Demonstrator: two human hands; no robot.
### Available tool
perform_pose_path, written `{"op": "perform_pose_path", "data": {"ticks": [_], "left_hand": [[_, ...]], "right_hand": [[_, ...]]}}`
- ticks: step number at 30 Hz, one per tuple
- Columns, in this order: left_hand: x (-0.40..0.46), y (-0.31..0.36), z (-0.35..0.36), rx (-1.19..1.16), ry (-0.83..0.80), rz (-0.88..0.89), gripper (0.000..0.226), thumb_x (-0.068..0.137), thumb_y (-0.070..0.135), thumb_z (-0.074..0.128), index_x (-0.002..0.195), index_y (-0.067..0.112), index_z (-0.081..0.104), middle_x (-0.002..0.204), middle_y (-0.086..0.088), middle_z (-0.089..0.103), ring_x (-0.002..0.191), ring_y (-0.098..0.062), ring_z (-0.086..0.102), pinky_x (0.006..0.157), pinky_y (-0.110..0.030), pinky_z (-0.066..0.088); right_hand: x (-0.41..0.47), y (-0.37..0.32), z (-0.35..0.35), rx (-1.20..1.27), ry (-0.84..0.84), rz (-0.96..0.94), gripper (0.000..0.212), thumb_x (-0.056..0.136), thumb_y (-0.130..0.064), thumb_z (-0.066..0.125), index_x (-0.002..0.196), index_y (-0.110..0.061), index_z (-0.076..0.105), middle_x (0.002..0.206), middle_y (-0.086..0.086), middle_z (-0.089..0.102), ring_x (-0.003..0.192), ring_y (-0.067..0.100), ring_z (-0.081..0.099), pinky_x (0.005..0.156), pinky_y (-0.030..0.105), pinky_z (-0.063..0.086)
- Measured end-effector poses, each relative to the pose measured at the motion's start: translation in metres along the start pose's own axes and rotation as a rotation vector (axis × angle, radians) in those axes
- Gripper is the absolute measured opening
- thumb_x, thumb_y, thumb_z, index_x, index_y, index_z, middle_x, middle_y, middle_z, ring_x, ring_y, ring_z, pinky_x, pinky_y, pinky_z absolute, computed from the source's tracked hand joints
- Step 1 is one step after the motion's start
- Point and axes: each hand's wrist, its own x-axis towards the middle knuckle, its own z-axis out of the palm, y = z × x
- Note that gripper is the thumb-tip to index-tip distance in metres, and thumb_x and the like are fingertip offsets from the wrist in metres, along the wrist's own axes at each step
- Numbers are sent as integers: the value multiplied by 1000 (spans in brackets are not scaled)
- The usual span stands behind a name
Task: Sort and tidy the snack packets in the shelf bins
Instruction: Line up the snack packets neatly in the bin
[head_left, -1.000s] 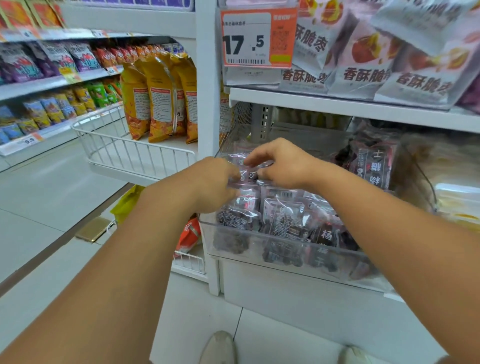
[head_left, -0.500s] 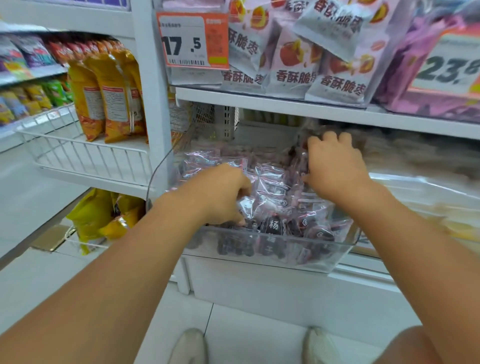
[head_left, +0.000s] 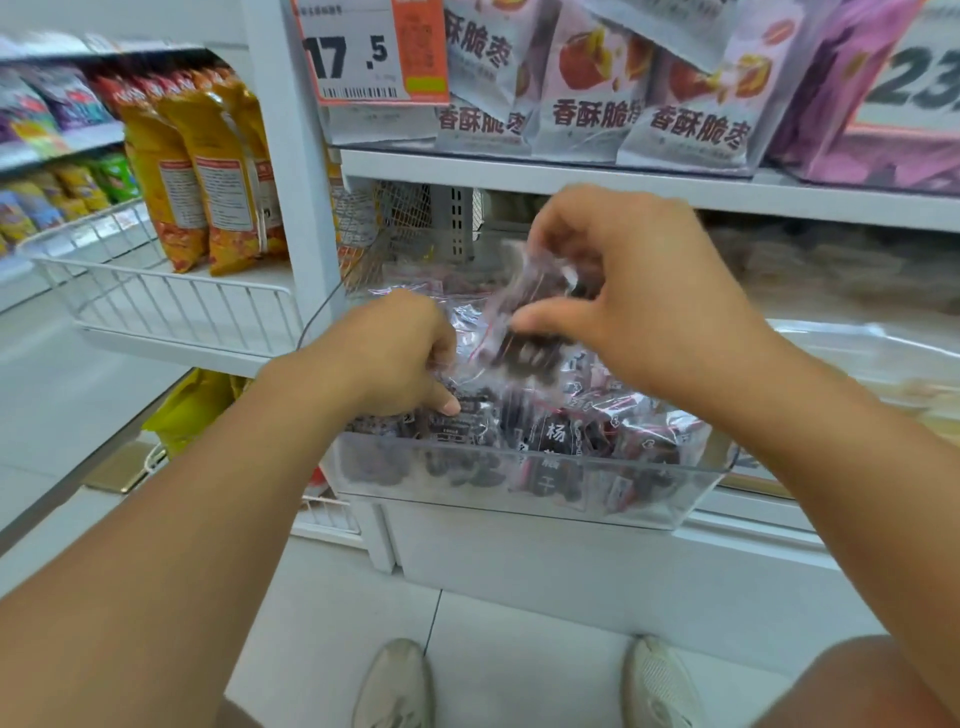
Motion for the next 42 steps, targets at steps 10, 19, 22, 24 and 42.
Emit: {"op": "perform_pose_path", "data": {"ticks": [10, 19, 22, 24, 42], "left_hand": [[-4, -9, 4, -193, 93, 16, 26, 71, 5, 85, 63, 17, 64, 63, 3, 59, 61, -17, 54, 51, -16, 37], [-5, -21, 6, -341, -6, 119, 13, 90, 5, 69, 95, 13, 78, 76, -10, 70, 58, -7, 51, 62, -25, 46], [-5, -20, 6, -336, -5, 114, 17, 98, 16, 62, 95, 20, 78, 69, -4, 67, 53, -5, 48, 55, -20, 42], [-6, -17, 6, -326, -21, 110, 20, 100, 17, 59, 90, 17, 77, 62, -1, 61, 49, -3, 45, 52, -20, 37], [-14, -13, -3, -429, -111, 51, 53, 63, 70, 68, 101, 34, 73, 120, 18, 62, 119, -3, 55, 106, -33, 44]], "right_hand": [[4, 12, 39, 160, -41, -10, 36, 70, -36, 87, 98, -22, 70, 89, -11, 68, 86, 7, 62, 79, 24, 51], [-8, 7, 84, 108, -314, -2, 28, 80, -27, 83, 100, -14, 67, 98, -1, 68, 76, 6, 54, 67, 17, 41], [-7, 8, 89, 138, -319, 46, 28, 80, -26, 83, 99, -12, 68, 98, 0, 68, 87, 16, 59, 72, 25, 42], [-9, 7, 91, 156, -335, 52, 26, 81, -26, 82, 100, -13, 68, 93, -5, 64, 83, 11, 57, 71, 22, 40], [31, 35, 77, -101, -358, 283, 14, 84, -9, 70, 97, -10, 74, 95, 5, 73, 86, 23, 70, 80, 38, 59]]}}
